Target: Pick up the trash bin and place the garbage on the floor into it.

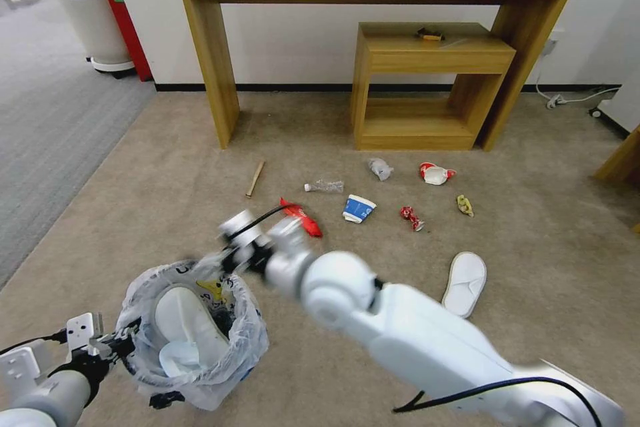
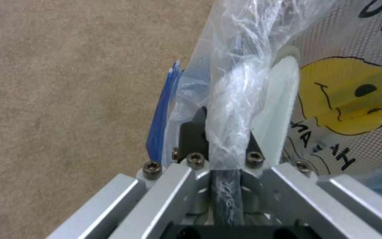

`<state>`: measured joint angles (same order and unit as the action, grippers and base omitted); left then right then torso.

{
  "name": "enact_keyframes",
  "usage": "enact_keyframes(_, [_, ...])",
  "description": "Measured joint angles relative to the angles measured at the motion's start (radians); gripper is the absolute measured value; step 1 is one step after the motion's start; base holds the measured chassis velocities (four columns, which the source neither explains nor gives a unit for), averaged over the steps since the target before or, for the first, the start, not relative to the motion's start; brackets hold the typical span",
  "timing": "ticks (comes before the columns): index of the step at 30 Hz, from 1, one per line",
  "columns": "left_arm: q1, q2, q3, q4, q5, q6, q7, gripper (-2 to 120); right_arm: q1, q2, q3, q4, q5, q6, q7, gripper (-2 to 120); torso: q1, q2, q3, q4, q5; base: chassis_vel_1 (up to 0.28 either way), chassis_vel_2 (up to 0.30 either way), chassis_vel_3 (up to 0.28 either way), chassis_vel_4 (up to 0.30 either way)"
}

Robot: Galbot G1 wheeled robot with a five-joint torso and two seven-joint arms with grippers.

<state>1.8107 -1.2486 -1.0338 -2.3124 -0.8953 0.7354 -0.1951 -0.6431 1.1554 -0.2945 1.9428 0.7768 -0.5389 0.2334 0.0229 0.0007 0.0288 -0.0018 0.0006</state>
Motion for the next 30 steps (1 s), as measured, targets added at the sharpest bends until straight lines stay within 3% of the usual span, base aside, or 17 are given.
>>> enact_keyframes(5, [0.012, -0.002, -0.013, -0.002, -0.001, 0.0, 0.019, 0, -0.207, -0.125, 0.214, 0.011, -0.118, 0.034, -0.03, 100, 0.0, 0.0, 0.0, -0.0005, 0.0003, 0.0, 0.0, 0.0, 0.0])
enact_keyframes(6, [0.012, -0.002, -0.013, -0.002, -0.001, 0.0, 0.019, 0, -0.207, -0.125, 0.214, 0.011, -0.118, 0.034, -0.03, 100, 0.0, 0.0, 0.0, -0.0005, 0.0003, 0.0, 0.0, 0.0, 0.0])
enact_keyframes(9, [0.018, -0.006, -0.011, -0.006, 0.0, 0.0, 0.025, 0, -0.331, -0.158, 0.357, 0.017, -0.171, 0.06, -0.06, 100, 0.0, 0.0, 0.0, -0.0003, 0.0002, 0.0, 0.0, 0.0, 0.0])
enact_keyframes(13, [0.019, -0.009, -0.006, -0.012, 0.001, 0.0, 0.029, 0, -0.377, -0.166, 0.426, 0.019, -0.188, 0.071, -0.073, 100, 0.0, 0.0, 0.0, -0.0002, -0.0001, -0.017, -0.013, 0.012, 0.008])
enact_keyframes(17, [0.024, -0.013, -0.003, -0.02, 0.003, 0.0, 0.033, 0, -0.408, -0.164, 0.47, 0.017, -0.2, 0.084, -0.079, 100, 0.0, 0.0, 0.0, -0.0001, -0.0002, -0.094, -0.076, 0.086, 0.067])
enact_keyframes(30, [0.05, -0.035, -0.027, -0.035, 0.002, 0.0, 0.059, 0, -0.425, -0.14, 0.478, -0.036, -0.224, 0.104, -0.083, 100, 0.0, 0.0, 0.0, -0.0002, -0.0002, -0.216, -0.212, 0.215, 0.206])
